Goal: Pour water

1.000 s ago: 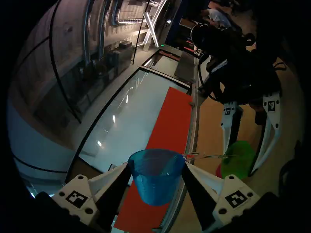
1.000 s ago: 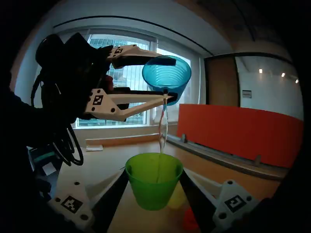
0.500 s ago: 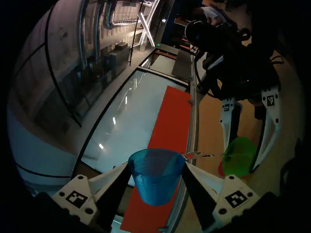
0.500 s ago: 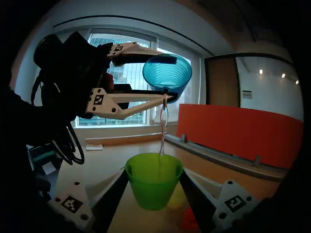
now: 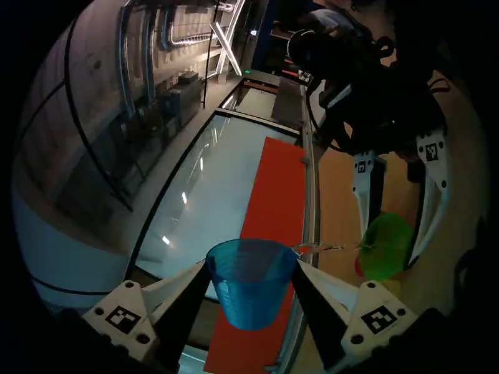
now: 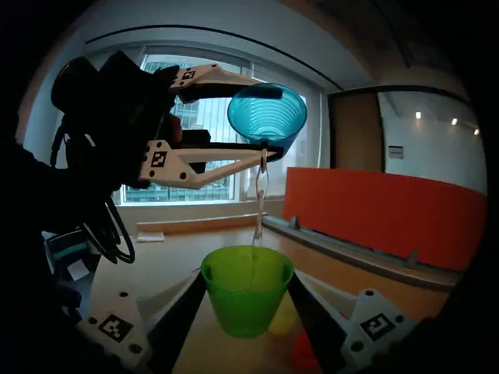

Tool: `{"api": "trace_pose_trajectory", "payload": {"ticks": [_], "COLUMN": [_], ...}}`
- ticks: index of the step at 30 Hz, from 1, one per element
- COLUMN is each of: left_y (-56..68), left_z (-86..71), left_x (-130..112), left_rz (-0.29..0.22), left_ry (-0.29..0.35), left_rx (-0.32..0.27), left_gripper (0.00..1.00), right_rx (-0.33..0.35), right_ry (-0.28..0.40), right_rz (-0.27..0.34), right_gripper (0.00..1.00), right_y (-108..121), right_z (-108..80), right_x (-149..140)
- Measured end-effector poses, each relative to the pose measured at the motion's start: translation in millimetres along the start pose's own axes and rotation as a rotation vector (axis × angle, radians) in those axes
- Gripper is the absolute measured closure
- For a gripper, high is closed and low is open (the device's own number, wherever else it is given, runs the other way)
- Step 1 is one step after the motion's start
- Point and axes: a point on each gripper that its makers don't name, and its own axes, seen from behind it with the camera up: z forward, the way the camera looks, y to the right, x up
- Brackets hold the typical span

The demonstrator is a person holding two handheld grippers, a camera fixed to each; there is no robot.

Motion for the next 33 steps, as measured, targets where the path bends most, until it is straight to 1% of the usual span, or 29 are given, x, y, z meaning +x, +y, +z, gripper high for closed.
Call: {"api": "trace_pose_trajectory", "payload": {"ticks": [6,12,18,21,27,33], "left_y": [-4.0,-8.8,-10.8,-10.2,-7.3,-8.4], "left_z": [0.1,1.4,2.9,3.8,2.6,2.3], "left_x": [2,5,7,7,11,16], "left_rz": [0.046,0.08,0.127,0.143,0.192,0.239], "left_ry": [0.0,0.006,0.011,0.012,0.021,0.027], "left_rx": [0.009,0.012,0.019,0.022,0.019,0.023], "left_gripper": [0.13,0.13,0.13,0.13,0.13,0.13], "right_rx": [-0.003,-0.003,-0.004,-0.005,-0.006,-0.007], "right_ry": [0.001,0.003,0.004,0.005,0.004,0.007], "right_rz": [-0.002,-0.004,-0.005,-0.005,-0.007,-0.006], "right_gripper": [0.09,0.1,0.09,0.09,0.09,0.1], "right_y": [1,1,1,1,3,3], "right_z": [-0.5,-0.2,0.5,0.3,0.0,0.0], "right_x": [0,1,1,1,1,3]}}
